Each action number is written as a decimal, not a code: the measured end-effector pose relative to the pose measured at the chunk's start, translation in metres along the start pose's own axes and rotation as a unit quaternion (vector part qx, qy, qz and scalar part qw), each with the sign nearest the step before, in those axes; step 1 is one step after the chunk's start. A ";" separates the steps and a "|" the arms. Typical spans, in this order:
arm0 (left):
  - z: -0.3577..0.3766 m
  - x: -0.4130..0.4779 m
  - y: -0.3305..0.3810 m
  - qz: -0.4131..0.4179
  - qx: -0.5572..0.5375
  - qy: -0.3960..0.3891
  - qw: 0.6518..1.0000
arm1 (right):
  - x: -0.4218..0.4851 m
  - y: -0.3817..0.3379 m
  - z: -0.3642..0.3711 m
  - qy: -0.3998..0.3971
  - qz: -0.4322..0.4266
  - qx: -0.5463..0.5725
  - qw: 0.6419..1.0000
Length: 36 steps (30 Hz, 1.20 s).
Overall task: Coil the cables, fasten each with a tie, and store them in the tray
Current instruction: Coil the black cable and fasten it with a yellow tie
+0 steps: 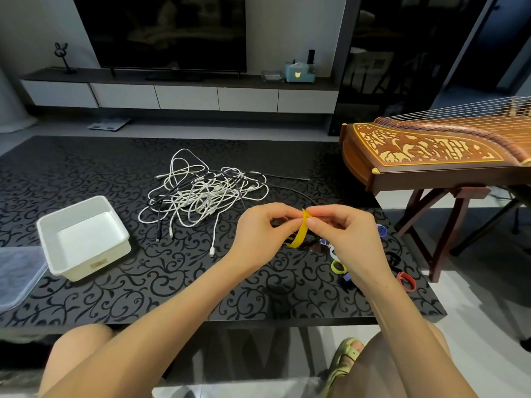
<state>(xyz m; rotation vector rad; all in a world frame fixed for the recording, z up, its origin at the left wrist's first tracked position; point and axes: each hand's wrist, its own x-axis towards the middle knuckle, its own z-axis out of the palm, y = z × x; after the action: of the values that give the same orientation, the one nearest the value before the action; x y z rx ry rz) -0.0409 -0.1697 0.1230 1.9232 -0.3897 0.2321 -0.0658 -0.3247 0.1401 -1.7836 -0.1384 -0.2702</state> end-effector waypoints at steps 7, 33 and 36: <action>-0.007 -0.003 0.003 0.017 0.072 -0.035 0.997 | 0.004 -0.001 0.004 0.007 -0.063 -0.182 0.981; -0.035 0.012 0.006 -0.063 0.462 -0.221 0.857 | 0.012 0.010 0.050 -0.036 -0.235 -0.425 0.873; -0.034 0.006 0.001 -0.020 0.500 -0.207 0.841 | 0.020 0.018 0.048 -0.030 -0.160 -0.384 0.909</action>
<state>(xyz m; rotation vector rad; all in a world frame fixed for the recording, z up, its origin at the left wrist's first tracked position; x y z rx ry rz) -0.0352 -0.1400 0.1388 3.0388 -0.5787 -0.0441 -0.0370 -0.2831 0.1187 -2.5566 -0.4142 -0.5619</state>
